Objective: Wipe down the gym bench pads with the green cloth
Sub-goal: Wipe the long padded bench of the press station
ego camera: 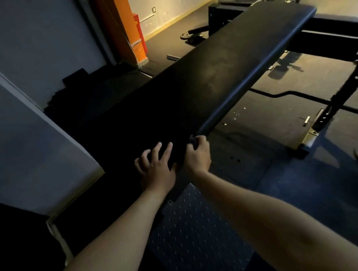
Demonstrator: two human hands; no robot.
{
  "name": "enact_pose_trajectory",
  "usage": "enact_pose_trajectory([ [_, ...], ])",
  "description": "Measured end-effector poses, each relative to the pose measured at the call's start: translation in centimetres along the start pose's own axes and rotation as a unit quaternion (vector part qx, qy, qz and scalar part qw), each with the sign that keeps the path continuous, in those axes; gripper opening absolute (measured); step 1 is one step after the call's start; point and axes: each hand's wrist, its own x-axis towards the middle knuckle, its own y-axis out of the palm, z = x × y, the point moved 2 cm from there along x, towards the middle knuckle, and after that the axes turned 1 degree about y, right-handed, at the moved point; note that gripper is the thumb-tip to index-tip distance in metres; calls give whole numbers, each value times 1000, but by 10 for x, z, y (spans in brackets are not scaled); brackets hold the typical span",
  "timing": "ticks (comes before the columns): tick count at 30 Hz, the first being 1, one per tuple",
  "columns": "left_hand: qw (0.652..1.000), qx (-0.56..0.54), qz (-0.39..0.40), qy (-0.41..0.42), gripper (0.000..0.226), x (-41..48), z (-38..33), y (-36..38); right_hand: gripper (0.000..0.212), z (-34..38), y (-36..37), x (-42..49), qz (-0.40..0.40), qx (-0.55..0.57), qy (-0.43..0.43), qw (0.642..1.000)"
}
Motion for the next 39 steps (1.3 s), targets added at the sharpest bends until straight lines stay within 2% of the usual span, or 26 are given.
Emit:
enact_pose_trajectory([
  [3,1000,11,-7,5,63,0,-1,-1,9,-18,11,-35,42,78,25,996],
  [6,1000,4,-6,7,65,0,0,-1,12,-23,9,-43,75,100,40,991],
  [8,1000,-5,-3,9,64,2,1,-1,14,-20,-2,-32,56,91,15,994],
  [12,1000,-16,-2,15,64,2,2,4,26,1,-42,20,-51,41,-16,998],
  [14,1000,-14,-2,16,64,2,1,3,28,16,-57,46,-64,33,-20,997],
  [17,1000,-12,4,8,66,4,-1,1,27,24,-44,57,3,-31,-15,999],
  [19,1000,-8,0,2,68,3,-2,2,22,17,-29,49,37,-62,-41,997],
  [23,1000,11,-1,-7,69,4,-3,2,9,0,-18,16,106,-36,-70,991],
  [26,999,22,0,-35,69,5,-15,-1,12,-10,-17,-12,167,-32,-102,980],
  [29,997,-18,0,-78,71,11,-40,-3,16,-4,-33,10,158,-71,-153,973],
  [34,990,-79,-17,-117,61,20,-66,2,29,34,-86,116,75,-123,-177,974],
  [37,986,-95,-37,-132,57,21,-66,8,25,44,-87,149,124,-206,-186,953],
  [39,983,-101,-44,-147,57,22,-69,10,22,46,-76,138,149,-245,-204,936],
])
